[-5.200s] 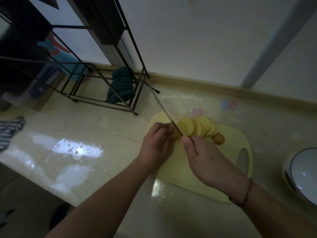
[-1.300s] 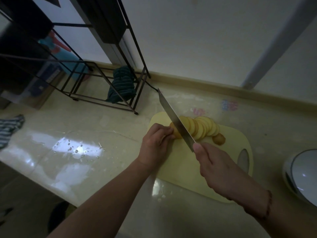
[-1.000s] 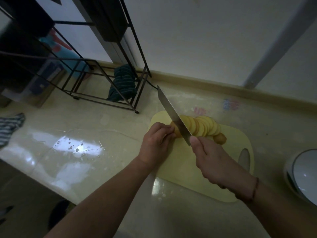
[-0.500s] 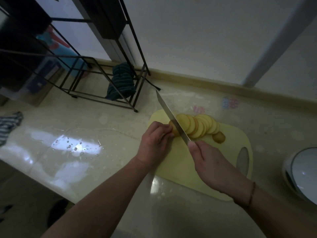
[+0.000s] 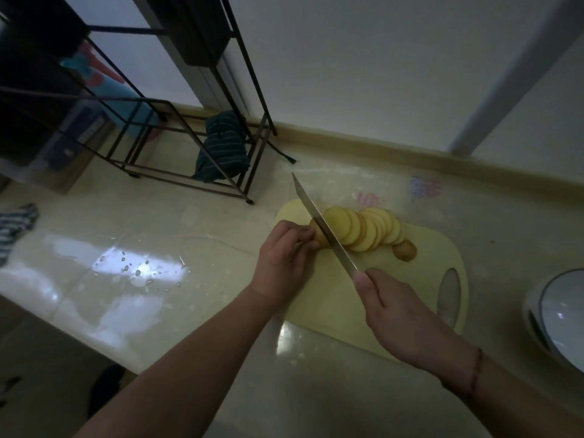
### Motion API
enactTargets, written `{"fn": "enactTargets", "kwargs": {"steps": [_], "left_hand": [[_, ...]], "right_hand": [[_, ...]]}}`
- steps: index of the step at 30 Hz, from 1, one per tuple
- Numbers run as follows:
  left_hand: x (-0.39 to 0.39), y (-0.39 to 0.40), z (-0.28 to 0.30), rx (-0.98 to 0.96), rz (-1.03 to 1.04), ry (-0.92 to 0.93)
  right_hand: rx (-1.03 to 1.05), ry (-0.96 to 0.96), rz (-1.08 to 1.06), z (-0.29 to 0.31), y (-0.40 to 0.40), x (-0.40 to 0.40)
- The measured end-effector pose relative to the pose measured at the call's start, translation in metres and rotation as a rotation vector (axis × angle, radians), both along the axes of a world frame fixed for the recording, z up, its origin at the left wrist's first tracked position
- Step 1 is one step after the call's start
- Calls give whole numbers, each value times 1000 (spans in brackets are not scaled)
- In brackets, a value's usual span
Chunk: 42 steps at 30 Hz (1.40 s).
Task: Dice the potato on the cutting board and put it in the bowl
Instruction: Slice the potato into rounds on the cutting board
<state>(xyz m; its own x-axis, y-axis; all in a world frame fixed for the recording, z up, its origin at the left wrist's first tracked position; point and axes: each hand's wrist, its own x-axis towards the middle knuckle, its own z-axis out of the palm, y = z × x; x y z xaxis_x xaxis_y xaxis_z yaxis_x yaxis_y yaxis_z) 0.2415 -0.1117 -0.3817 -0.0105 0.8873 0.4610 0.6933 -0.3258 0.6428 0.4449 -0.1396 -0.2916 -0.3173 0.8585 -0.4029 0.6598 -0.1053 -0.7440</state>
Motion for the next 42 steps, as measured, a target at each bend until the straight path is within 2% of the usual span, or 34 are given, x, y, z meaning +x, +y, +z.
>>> {"fn": "enactTargets", "kwargs": {"steps": [5, 12, 22, 24, 28, 33, 42], "left_hand": [[-2, 0, 0, -17, -2, -6], [-1, -1, -2, -4, 1, -30], [-1, 1, -2, -20, -11, -18], [-2, 2, -2, -26, -28, -4], [-4, 2, -2, -38, -51, -3], [4, 2, 0, -98, -42, 0], [21, 9, -5, -174, -44, 33]], "right_hand": [[11, 1, 17, -8, 12, -12], [-32, 13, -15, -5, -18, 9], [-22, 5, -32, -18, 5, -7], [-94, 37, -58, -19, 9, 0], [-388, 264, -218, -22, 20, 15], [-638, 435, -281, -26, 31, 28], [-685, 530, -312, -11, 31, 53]]}}
